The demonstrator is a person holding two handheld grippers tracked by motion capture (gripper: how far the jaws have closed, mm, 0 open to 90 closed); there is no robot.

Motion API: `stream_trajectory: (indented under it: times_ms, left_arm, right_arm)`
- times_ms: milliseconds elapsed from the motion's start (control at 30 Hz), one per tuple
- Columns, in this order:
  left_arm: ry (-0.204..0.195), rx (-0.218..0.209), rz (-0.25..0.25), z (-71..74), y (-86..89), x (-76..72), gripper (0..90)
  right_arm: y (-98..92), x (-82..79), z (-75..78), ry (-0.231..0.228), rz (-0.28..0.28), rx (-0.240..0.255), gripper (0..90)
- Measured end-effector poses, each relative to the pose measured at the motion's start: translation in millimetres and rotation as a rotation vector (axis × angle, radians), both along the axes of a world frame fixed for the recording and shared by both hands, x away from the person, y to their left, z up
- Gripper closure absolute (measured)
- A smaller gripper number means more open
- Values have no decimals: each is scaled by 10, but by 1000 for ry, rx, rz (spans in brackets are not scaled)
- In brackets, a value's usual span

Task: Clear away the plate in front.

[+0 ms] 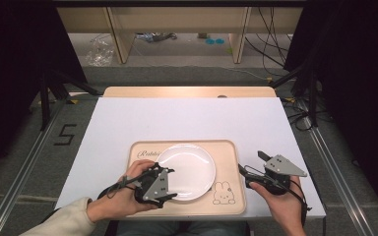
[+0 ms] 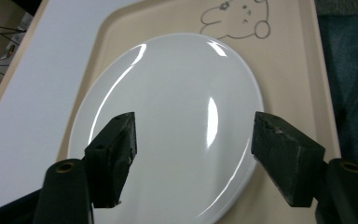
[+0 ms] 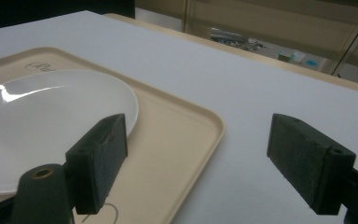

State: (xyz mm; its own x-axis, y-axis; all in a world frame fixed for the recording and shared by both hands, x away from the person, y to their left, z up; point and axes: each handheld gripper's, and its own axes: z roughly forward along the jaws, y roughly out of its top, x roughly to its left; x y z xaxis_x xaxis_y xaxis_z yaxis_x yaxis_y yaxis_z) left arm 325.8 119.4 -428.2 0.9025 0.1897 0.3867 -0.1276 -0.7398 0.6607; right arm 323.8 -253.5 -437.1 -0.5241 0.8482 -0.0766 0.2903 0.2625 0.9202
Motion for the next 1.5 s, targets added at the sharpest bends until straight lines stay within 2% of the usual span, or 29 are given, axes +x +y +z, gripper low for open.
stream_trajectory:
  times_ms: [100, 133, 200, 267, 300, 400, 433, 467, 533, 567, 600, 700, 767, 800, 833, 867, 933, 1000, 1033, 1067, 1100, 1133, 1200, 1267, 1333, 1367, 1500]
  left_arm:
    - [20, -75, 39, 39, 146, 67, 260]
    - [30, -104, 53, 43, 194, 84, 244]
    - [45, -154, 76, 50, 284, 108, 245]
    - [38, -181, 98, 60, 376, 129, 241]
    - [40, -213, 119, 53, 408, 136, 226]
    - [42, -263, 168, 52, 510, 165, 208]
    - [45, -282, 183, 50, 539, 172, 203]
    - [36, -293, 187, 53, 569, 189, 199]
    - [17, -303, 183, 47, 622, 227, 180]
    - [25, -313, 196, 36, 648, 231, 174]
    - [9, -305, 184, 38, 680, 259, 158]
    - [31, -339, 228, 10, 750, 282, 153]
    - [26, -338, 218, 18, 804, 325, 152]
    - [34, -355, 249, 6, 820, 320, 152]
    - [21, -342, 254, 12, 853, 333, 152]
    - [31, -362, 287, -1, 866, 324, 152]
    - [21, -349, 312, 1, 920, 330, 152]
    - [26, -375, 336, -8, 953, 341, 152]
    - [17, -371, 338, -7, 980, 357, 152]
    - [24, -381, 356, -17, 1000, 362, 152]
    - [19, -372, 373, -19, 1031, 369, 152]
    - [34, -385, 391, -36, 1044, 375, 152]
    - [31, -381, 400, -50, 1077, 400, 153]
    - [40, -393, 410, -61, 1088, 412, 153]
    - [34, -384, 407, -66, 1100, 432, 155]
    - [46, -392, 417, -77, 1096, 431, 155]
    - [53, -385, 416, -95, 1101, 452, 156]
  right_arm:
    - [12, -23, 15, -3, 2, 10, 202]
    - [13, -21, 17, -23, 2, 7, 198]
    - [22, -46, 28, -2, 11, 13, 194]
    - [32, -55, 28, -13, 10, 22, 191]
    - [46, -66, 29, -11, 14, 41, 188]
    - [48, -83, 42, -13, 12, 35, 187]
    - [56, -85, 39, -15, 23, 47, 186]
    - [61, -93, 41, -16, 19, 48, 185]
    - [57, -116, 54, -14, 21, 35, 184]
    - [62, -124, 54, -21, 21, 39, 184]
    - [62, -148, 64, -17, 26, 41, 183]
    - [65, -164, 64, -23, 27, 44, 182]
    - [61, -183, 70, -18, 29, 39, 182]
    - [65, -186, 67, -27, 26, 42, 181]
    - [72, -191, 63, -30, 37, 54, 180]
    - [72, -191, 63, -30, 37, 54, 180]
    - [61, -209, 75, -23, 30, 38, 179]
    - [63, -215, 73, -32, 28, 43, 178]
    - [61, -220, 75, -28, 28, 40, 177]
    - [53, -227, 80, -22, 30, 35, 176]
    - [49, -232, 83, -17, 29, 33, 176]
    - [47, -232, 82, -18, 29, 33, 175]
    - [51, -224, 72, -31, 26, 40, 173]
    - [48, -221, 69, -31, 24, 40, 172]
    - [48, -219, 66, -29, 25, 42, 172]
    - [46, -218, 66, -27, 28, 40, 172]
    - [54, -204, 51, -36, 36, 54, 172]
